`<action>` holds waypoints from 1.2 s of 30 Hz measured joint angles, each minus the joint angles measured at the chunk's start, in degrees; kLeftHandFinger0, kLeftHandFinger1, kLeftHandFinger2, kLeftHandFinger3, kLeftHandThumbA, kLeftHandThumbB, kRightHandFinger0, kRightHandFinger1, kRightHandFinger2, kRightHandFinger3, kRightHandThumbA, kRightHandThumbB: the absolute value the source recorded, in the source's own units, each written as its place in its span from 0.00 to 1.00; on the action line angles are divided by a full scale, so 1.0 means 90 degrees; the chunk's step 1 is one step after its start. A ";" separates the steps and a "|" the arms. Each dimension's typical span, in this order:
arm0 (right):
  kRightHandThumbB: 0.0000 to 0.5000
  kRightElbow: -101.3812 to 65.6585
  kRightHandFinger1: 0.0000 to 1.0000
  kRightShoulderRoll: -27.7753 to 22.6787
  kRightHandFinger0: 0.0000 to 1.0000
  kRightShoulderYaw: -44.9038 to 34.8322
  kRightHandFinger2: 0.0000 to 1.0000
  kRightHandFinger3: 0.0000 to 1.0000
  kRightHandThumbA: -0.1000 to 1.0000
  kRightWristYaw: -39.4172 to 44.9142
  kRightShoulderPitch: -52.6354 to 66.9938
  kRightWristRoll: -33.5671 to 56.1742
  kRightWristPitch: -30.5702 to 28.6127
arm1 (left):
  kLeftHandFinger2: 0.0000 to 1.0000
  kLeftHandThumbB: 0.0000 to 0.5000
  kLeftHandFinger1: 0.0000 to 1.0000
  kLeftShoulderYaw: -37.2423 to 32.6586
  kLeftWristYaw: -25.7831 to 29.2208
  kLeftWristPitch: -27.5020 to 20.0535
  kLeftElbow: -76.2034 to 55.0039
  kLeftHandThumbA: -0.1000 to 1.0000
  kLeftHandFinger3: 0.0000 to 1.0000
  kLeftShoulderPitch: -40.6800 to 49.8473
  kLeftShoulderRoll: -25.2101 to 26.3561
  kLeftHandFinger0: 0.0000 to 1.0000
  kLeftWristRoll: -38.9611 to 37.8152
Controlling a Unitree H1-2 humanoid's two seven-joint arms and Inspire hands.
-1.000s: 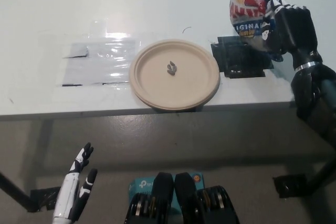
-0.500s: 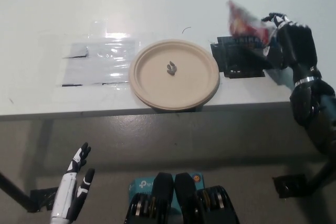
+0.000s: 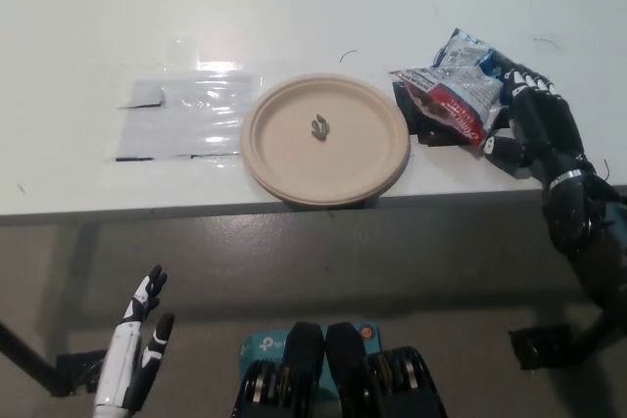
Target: The robot picks up a small bag of sunflower seeds on the right hand side and take it to the empty plate on the left hand side then pours some sunflower seeds on to the plate.
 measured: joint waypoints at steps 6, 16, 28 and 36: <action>1.00 -0.0174 1.00 -0.0014 1.00 -0.0005 1.00 1.00 0.91 0.0622 0.0000 0.0182 0.0010 | 1.00 0.54 1.00 0.0002 -0.0001 -0.0006 0.0001 1.00 1.00 -0.0008 -0.0004 1.00 0.0000; 1.00 -0.1482 1.00 -0.0157 1.00 -0.0002 1.00 1.00 0.72 0.1877 0.0299 0.0417 0.0290 | 1.00 0.55 1.00 0.0005 -0.0002 -0.0004 0.0031 1.00 1.00 -0.0013 -0.0004 1.00 0.0004; 1.00 -0.4500 1.00 -0.0637 1.00 -0.0138 1.00 1.00 0.70 0.3416 0.1309 0.0954 0.0970 | 1.00 0.55 1.00 0.0022 -0.0001 -0.0005 0.0049 1.00 1.00 -0.0016 -0.0005 1.00 0.0005; 1.00 -0.5623 1.00 -0.1102 1.00 -0.0358 1.00 1.00 0.69 0.4320 0.1596 0.1351 0.1567 | 1.00 0.58 1.00 0.0061 0.0001 -0.0005 0.0044 1.00 1.00 -0.0055 -0.0006 1.00 0.0007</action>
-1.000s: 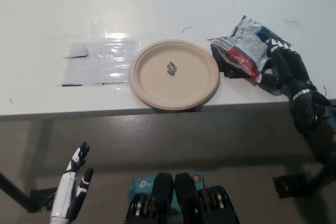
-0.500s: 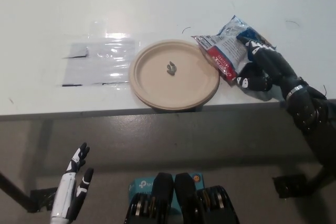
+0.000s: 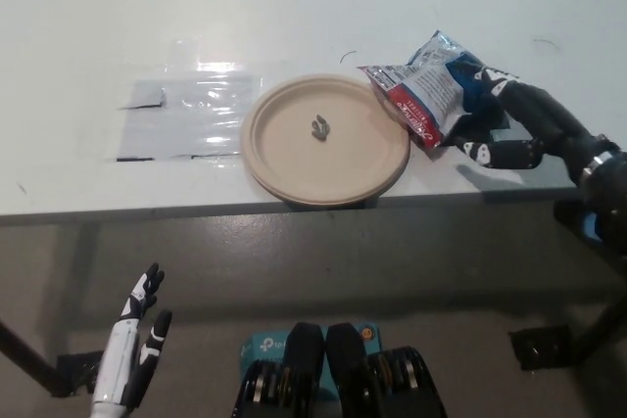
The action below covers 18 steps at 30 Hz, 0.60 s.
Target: The robot picks up a small bag of sunflower seeds on the right hand side and take it to the empty plate on the left hand side then pours some sunflower seeds on to the plate.
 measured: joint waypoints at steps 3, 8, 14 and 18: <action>0.93 -0.0407 1.00 -0.0072 1.00 -0.0162 1.00 1.00 0.96 0.0130 0.0290 0.0088 0.0104 | 1.00 0.56 1.00 0.0002 -0.0001 0.0001 -0.0001 1.00 1.00 -0.0020 0.0000 1.00 -0.0009; 0.89 -0.1650 1.00 -0.0081 1.00 -0.0744 1.00 1.00 1.00 0.0108 0.1070 0.0290 0.0193 | 1.00 0.60 1.00 -0.0004 -0.0003 0.0002 0.0020 1.00 1.00 -0.0105 -0.0001 1.00 -0.0007; 0.67 -0.3202 1.00 0.0256 1.00 -0.1402 1.00 1.00 1.00 -0.0064 0.2206 0.0513 0.0141 | 1.00 0.63 1.00 -0.0027 -0.0006 0.0013 0.0112 1.00 1.00 -0.0268 -0.0014 1.00 -0.0005; 0.67 -0.4126 1.00 0.0715 1.00 -0.1612 1.00 1.00 1.00 -0.0243 0.3032 0.0644 -0.0062 | 1.00 0.77 1.00 -0.0054 -0.0007 0.0013 0.0252 1.00 1.00 -0.0456 -0.0041 1.00 -0.0004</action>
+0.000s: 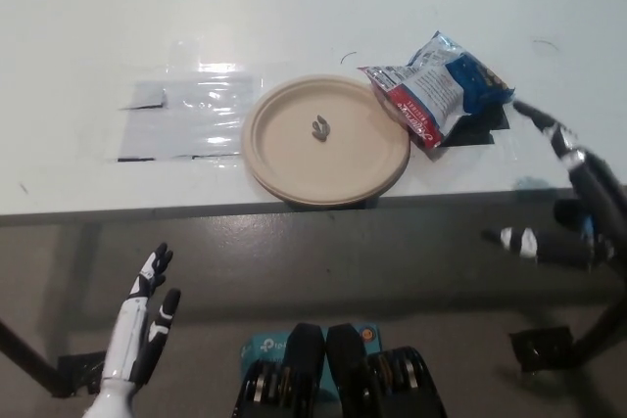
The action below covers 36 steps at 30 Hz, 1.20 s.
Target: The robot picks up a small bag of sunflower seeds on the right hand side and take it to the empty plate on the left hand side then pours some sunflower seeds on to the plate.
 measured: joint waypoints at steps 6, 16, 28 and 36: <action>0.70 -0.0701 1.00 0.0862 1.00 -0.0074 1.00 1.00 1.00 -0.0357 0.1074 0.0154 -0.0642 | 1.00 0.86 1.00 -0.0091 -0.0010 -0.0015 0.0246 1.00 1.00 -0.0382 -0.0024 1.00 -0.0016; 0.69 0.0863 1.00 0.1202 1.00 0.0180 1.00 1.00 1.00 -0.1025 0.1105 0.0114 -0.1333 | 1.00 0.89 1.00 -0.0331 -0.0068 -0.0145 0.0242 1.00 1.00 -0.0507 -0.0023 1.00 -0.0130; 0.75 0.1810 1.00 0.1102 1.00 0.0685 1.00 1.00 1.00 -0.1642 0.1094 0.0115 -0.1478 | 1.00 0.82 1.00 -0.0447 -0.0120 -0.0147 0.0059 1.00 1.00 -0.0341 -0.0015 1.00 -0.0136; 0.68 0.1888 1.00 0.1033 1.00 0.0761 1.00 1.00 1.00 -0.1671 0.1350 0.0175 -0.1509 | 1.00 0.81 1.00 -0.0555 -0.0164 -0.0144 -0.0042 1.00 1.00 -0.0222 -0.0011 1.00 -0.0126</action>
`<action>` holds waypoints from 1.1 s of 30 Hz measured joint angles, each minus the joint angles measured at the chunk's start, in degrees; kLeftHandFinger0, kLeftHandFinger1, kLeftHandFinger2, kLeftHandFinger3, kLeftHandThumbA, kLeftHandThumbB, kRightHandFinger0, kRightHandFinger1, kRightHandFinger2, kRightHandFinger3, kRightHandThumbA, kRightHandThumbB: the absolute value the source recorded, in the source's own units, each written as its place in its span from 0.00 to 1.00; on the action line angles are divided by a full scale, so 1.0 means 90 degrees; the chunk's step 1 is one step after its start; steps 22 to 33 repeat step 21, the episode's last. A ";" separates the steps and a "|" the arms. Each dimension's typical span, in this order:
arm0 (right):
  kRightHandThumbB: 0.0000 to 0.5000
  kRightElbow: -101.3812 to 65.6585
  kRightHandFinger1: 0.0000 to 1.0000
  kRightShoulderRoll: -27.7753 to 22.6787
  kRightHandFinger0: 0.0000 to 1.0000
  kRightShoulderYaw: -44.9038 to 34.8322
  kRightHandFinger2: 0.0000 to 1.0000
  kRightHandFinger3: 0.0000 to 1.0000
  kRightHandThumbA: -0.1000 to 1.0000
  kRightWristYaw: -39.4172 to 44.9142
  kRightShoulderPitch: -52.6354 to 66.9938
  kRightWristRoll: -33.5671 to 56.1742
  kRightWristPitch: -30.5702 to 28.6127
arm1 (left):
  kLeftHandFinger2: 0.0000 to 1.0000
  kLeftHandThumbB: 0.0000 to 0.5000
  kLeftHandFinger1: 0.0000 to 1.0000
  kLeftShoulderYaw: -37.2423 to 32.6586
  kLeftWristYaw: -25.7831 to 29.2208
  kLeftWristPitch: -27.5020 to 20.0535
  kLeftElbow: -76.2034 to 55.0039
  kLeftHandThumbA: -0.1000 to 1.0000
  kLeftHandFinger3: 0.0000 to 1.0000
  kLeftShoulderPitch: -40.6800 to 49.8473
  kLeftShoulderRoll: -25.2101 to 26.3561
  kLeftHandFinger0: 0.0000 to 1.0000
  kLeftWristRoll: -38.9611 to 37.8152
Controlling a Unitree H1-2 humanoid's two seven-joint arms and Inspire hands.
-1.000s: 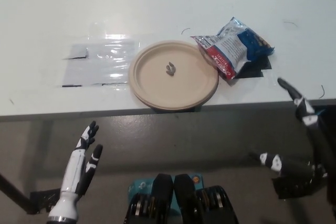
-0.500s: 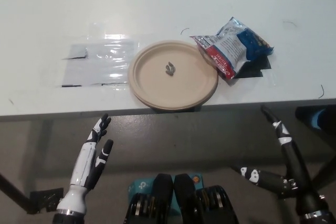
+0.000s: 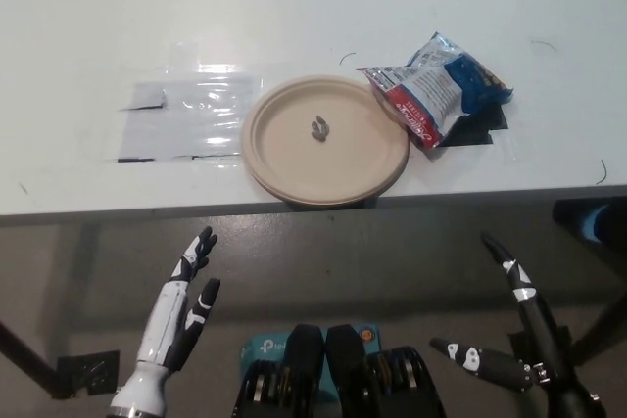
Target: The robot picks up a small bag of sunflower seeds on the right hand side and take it to the empty plate on the left hand side then pours some sunflower seeds on to the plate.
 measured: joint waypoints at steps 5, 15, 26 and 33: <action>0.67 0.0009 1.00 -0.0036 1.00 0.0088 1.00 1.00 1.00 -0.0083 0.0001 -0.0048 -0.0005 | 1.00 0.81 1.00 -0.0007 -0.0002 0.0000 -0.0005 1.00 1.00 0.0009 0.0004 1.00 0.0003; 0.65 0.0023 1.00 -0.0036 1.00 0.0147 1.00 1.00 1.00 -0.0118 -0.0003 -0.0134 -0.0016 | 1.00 0.80 1.00 -0.0006 -0.0003 0.0001 -0.0012 1.00 1.00 0.0036 0.0021 1.00 0.0003; 0.59 0.0023 1.00 -0.0040 1.00 0.0157 1.00 1.00 1.00 -0.0163 -0.0007 -0.0229 -0.0027 | 1.00 0.78 1.00 -0.0006 -0.0003 0.0002 -0.0014 1.00 1.00 0.0037 0.0036 1.00 0.0010; 0.59 0.0023 1.00 -0.0040 1.00 0.0157 1.00 1.00 1.00 -0.0163 -0.0007 -0.0229 -0.0027 | 1.00 0.78 1.00 -0.0006 -0.0003 0.0002 -0.0014 1.00 1.00 0.0037 0.0036 1.00 0.0010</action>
